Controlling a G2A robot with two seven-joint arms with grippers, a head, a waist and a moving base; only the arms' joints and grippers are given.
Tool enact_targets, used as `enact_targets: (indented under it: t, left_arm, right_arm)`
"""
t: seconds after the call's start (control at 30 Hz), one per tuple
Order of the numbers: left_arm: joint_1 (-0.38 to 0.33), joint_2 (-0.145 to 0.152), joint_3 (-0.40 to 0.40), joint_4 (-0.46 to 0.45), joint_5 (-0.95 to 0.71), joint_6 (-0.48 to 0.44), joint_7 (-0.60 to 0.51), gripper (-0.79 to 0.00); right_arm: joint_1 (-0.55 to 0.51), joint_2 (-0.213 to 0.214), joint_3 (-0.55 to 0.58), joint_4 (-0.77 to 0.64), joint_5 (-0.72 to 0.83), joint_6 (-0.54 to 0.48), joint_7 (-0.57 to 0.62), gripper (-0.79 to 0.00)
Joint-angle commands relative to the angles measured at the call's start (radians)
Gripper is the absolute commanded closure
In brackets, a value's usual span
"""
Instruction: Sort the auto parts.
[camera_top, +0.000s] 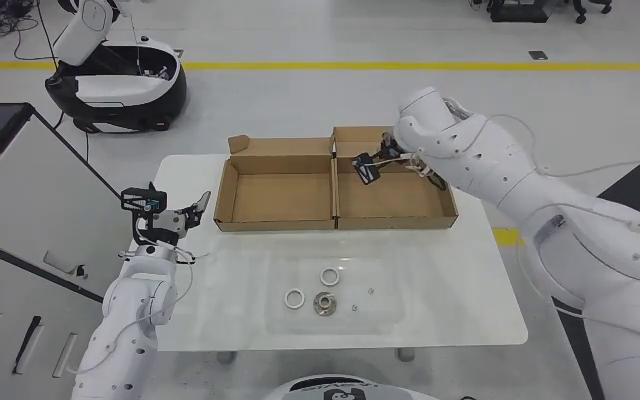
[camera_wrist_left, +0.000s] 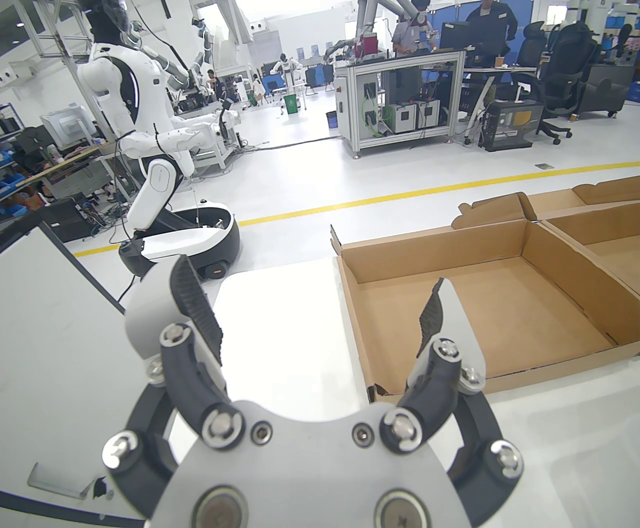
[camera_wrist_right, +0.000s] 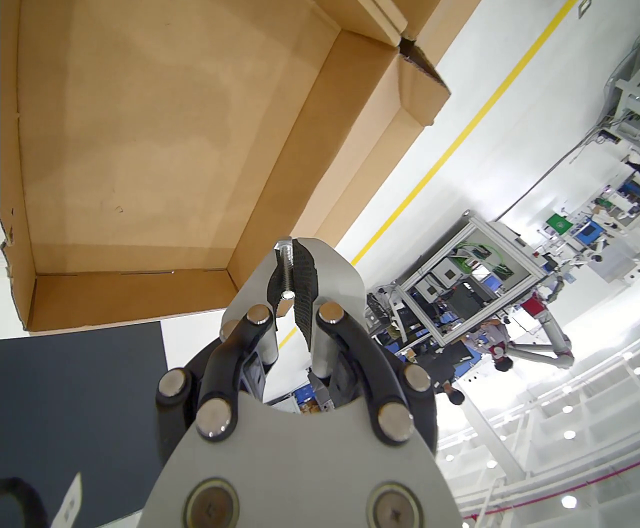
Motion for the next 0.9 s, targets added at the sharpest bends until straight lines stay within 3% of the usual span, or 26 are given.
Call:
enact_targets:
  t: [0.0, 0.33, 0.87]
  left_arm:
    - [0.000, 0.000, 0.000, 0.000, 0.000, 0.000, 0.000, -0.785]
    - [0.000, 0.000, 0.000, 0.000, 0.000, 0.000, 0.000, -0.785]
    - [0.000, 0.000, 0.000, 0.000, 0.000, 0.000, 0.000, -0.785]
  right_arm:
    - [-0.007, -0.015, 0.000, 0.048, 0.009, 0.000, 0.008, 0.000]
    - [-0.024, -0.077, 0.000, 0.230, 0.049, 0.000, 0.019, 0.000]
    - [-0.075, -0.140, 0.000, 0.400, 0.024, 0.000, -0.077, 0.000]
